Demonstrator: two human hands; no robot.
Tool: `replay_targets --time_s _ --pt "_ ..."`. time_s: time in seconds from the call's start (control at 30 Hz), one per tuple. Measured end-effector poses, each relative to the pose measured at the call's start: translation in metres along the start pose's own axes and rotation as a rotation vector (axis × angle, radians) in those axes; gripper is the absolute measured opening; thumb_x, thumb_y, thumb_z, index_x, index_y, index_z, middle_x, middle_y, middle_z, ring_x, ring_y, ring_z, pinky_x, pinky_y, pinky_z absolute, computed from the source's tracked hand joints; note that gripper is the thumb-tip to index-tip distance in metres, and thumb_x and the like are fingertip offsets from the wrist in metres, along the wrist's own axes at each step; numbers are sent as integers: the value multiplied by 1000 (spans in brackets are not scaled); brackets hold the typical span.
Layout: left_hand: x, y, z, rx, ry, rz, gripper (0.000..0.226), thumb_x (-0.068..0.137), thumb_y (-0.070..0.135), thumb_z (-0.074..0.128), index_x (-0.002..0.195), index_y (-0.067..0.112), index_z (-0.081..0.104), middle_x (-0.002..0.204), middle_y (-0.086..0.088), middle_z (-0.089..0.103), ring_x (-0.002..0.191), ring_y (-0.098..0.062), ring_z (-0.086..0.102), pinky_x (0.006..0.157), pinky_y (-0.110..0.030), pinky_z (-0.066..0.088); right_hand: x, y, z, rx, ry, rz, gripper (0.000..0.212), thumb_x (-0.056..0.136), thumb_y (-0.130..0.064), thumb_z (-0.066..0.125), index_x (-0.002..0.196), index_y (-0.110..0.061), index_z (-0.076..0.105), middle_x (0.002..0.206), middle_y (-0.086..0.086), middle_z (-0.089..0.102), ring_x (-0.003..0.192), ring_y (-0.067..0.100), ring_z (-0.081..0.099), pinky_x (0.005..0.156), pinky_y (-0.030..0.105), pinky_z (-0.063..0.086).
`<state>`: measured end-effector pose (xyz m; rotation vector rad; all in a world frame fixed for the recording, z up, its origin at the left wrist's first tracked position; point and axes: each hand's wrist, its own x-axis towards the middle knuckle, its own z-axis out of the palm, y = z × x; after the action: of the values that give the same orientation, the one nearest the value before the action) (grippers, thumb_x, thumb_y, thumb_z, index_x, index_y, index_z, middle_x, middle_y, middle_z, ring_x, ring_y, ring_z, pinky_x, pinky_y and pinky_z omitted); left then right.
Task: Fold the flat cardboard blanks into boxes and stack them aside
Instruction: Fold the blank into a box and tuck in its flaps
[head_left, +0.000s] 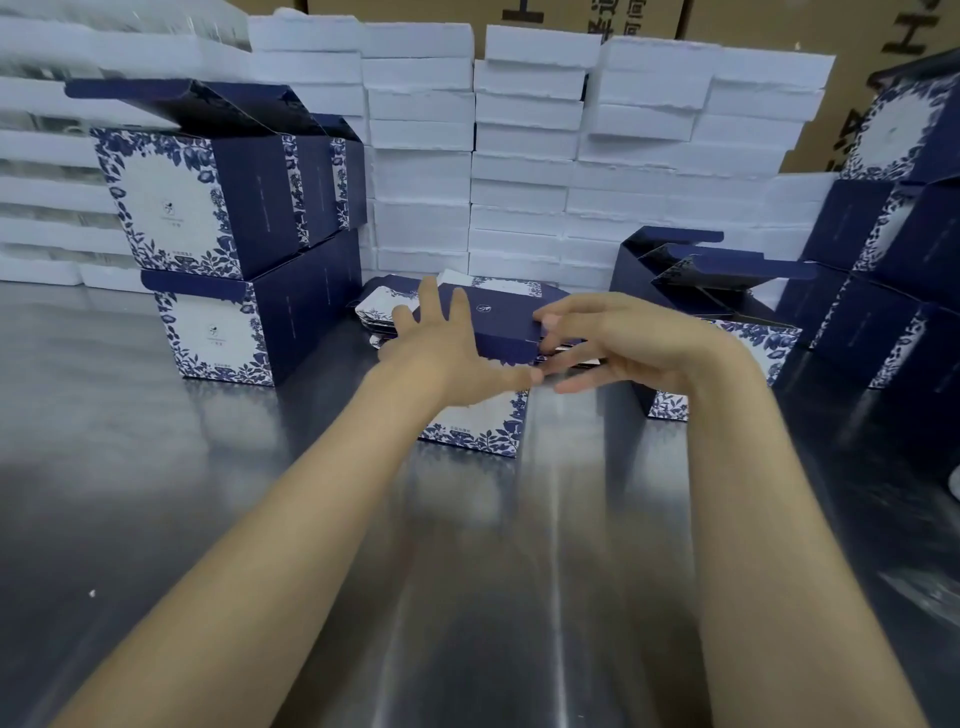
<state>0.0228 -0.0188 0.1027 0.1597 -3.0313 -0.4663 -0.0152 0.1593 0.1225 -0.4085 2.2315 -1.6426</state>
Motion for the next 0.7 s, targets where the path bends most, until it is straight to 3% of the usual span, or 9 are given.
replay_targets --time_s 0.07,0.2,0.27,0.33,0.47,0.53,0.6,0.7 --pt "2 5 9 1 57 20 117 69 82 54 153 20 2 158 -1 -10 144 -31 -1 103 -48 34 -8 -1 -9 -32 -72 16 33 93 -4 59 124 -15 57 104 11 65 98 26 70 71 36 60" --pt "2 16 24 7 343 27 77 82 64 56 136 13 35 145 -8 27 130 -32 27 87 -41 42 -15 -1 -11 -84 -141 -10 70 87 6 64 143 -29 42 106 7 72 99 20 69 83 39 59" --pt "7 11 23 2 388 50 67 87 55 58 135 13 38 143 -8 31 127 -31 32 87 -43 45 -16 -6 -9 -149 -138 -31 78 85 -6 71 147 -38 35 113 -3 63 105 12 63 86 37 58" --pt "10 3 19 -28 297 106 71 85 48 66 140 14 35 144 -8 27 127 -32 33 90 -44 46 -12 -12 -4 -341 -89 -4 84 82 -21 76 148 -42 28 129 -10 47 113 9 53 91 38 55" --pt "9 0 11 -26 110 203 83 85 29 72 150 16 22 147 -8 19 129 -32 33 100 -42 42 16 4 16 -891 60 113 109 70 -58 75 149 -45 1 150 3 24 129 29 39 105 42 41" --pt "7 2 10 61 82 219 85 88 18 65 154 17 11 150 -12 13 131 -34 33 101 -43 41 32 25 31 -818 168 39 118 65 -61 77 148 -43 -5 156 10 -1 142 33 20 108 44 29" --pt "8 1 8 13 99 241 79 89 9 56 154 20 12 150 -12 15 128 -34 38 97 -38 42 46 49 49 -515 303 -128 118 64 -48 84 149 -42 1 156 5 -22 146 29 6 112 42 22" --pt "15 -6 8 -315 223 261 80 86 -2 43 154 30 14 141 -7 31 109 -26 50 84 -33 43 56 74 66 -249 511 -327 111 63 -43 85 146 -45 11 156 -4 -19 148 19 0 117 40 21"
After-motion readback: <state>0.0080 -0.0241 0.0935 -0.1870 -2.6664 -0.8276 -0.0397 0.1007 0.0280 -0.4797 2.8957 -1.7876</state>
